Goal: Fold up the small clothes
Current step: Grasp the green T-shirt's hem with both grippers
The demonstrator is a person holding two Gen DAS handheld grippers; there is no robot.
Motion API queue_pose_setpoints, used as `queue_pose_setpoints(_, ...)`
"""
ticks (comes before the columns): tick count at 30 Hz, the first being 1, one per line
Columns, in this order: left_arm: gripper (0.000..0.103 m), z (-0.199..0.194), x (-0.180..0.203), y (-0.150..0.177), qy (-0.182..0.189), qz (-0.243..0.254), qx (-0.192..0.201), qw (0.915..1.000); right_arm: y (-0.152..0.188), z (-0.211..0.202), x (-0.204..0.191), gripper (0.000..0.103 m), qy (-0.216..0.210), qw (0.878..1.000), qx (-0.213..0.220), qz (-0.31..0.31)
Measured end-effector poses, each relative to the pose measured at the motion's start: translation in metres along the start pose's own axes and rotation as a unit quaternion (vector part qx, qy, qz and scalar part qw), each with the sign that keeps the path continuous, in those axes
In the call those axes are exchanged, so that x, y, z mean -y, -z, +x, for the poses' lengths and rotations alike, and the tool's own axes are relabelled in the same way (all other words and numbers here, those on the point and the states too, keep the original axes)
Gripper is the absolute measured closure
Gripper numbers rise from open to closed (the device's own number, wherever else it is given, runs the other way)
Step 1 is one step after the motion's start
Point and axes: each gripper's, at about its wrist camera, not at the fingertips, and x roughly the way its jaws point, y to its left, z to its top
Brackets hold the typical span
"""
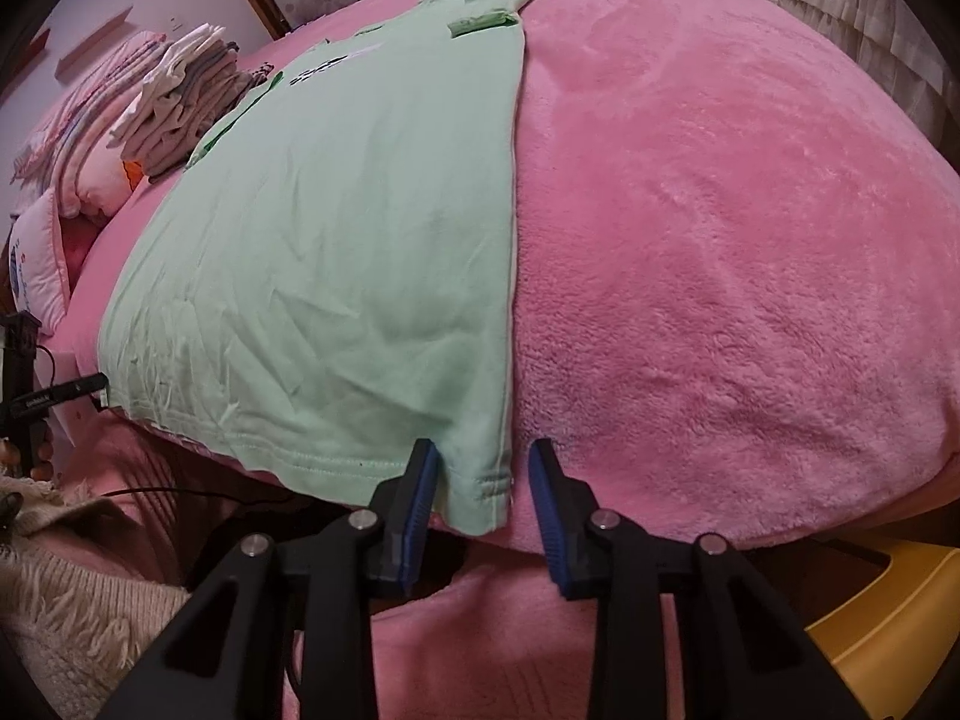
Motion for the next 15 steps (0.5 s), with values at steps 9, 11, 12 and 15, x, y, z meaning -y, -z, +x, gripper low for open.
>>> queue_pose_setpoints(9,0.079,0.004,0.008,-0.003,-0.007,0.017,-0.009,0.9998,-0.003,0.002,-0.005,0.088,-0.009,1.000,-0.009,-0.013)
queue_pose_setpoints(11,0.094,0.008,0.014,-0.002,-0.006,0.020,-0.018,0.9996,-0.005,0.003,-0.009,0.097,-0.011,1.000,-0.013,-0.020)
queue_pose_setpoints(12,0.096,0.009,0.019,-0.002,-0.014,0.025,-0.017,0.9994,-0.005,0.002,-0.012,0.098,-0.007,1.000,-0.014,-0.027)
queue_pose_setpoints(15,0.098,0.006,0.027,-0.001,-0.030,0.039,-0.017,0.9986,-0.006,-0.002,-0.023,0.099,-0.001,0.999,-0.013,-0.052)
